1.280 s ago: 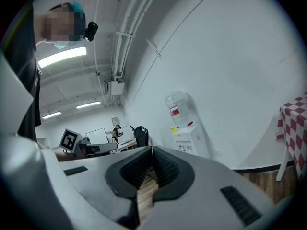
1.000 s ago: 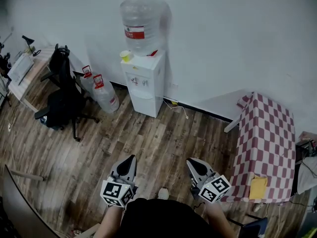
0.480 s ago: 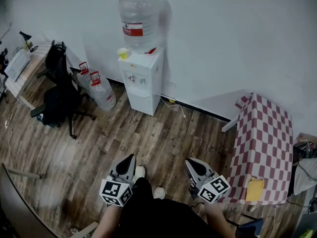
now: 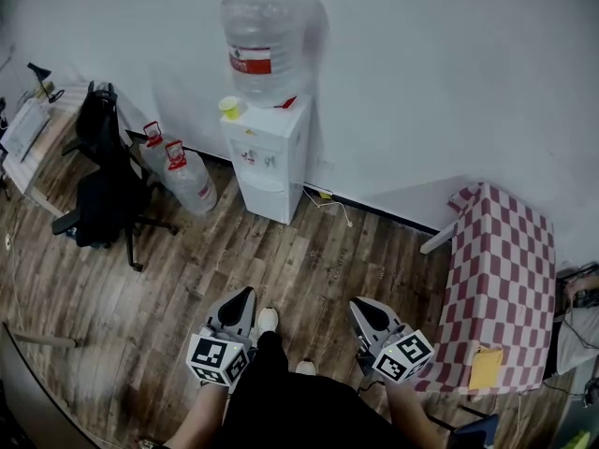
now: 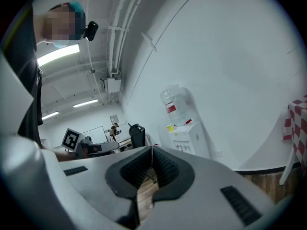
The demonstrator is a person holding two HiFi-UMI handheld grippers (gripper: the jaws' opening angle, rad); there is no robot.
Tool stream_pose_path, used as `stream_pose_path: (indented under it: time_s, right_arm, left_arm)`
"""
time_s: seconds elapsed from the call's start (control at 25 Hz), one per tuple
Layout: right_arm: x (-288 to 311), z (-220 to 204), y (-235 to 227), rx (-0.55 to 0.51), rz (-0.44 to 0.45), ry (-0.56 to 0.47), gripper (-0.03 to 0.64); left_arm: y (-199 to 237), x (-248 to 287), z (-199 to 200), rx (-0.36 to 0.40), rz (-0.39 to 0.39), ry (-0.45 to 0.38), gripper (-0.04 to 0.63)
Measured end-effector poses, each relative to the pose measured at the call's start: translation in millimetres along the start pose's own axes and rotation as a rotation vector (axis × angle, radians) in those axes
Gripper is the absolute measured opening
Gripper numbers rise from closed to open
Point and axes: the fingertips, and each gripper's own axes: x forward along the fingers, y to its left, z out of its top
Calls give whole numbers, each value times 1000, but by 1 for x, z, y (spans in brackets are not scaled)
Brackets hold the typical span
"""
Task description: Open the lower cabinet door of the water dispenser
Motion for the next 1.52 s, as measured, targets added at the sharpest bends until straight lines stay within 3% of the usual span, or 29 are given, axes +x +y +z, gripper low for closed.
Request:
stream_pose_path:
  time_s: [0.28,0.84,1.24,1.52]
  right_arm:
    - [51,16,-15,17,-36,-16,23]
    - [133,37,-44,48,-156,-12,23]
    - [190,46,-49,31,-165,20,23]
    - [199,40,-69,54,-160,37,23]
  left_arm:
    - [41,38,13,-5,-41,41,14]
    - [121,124,46,-24,-171,32,14]
    - [167,156,43,-31,-184,62,14]
    - [169,174,25,-45,-179,109,14]
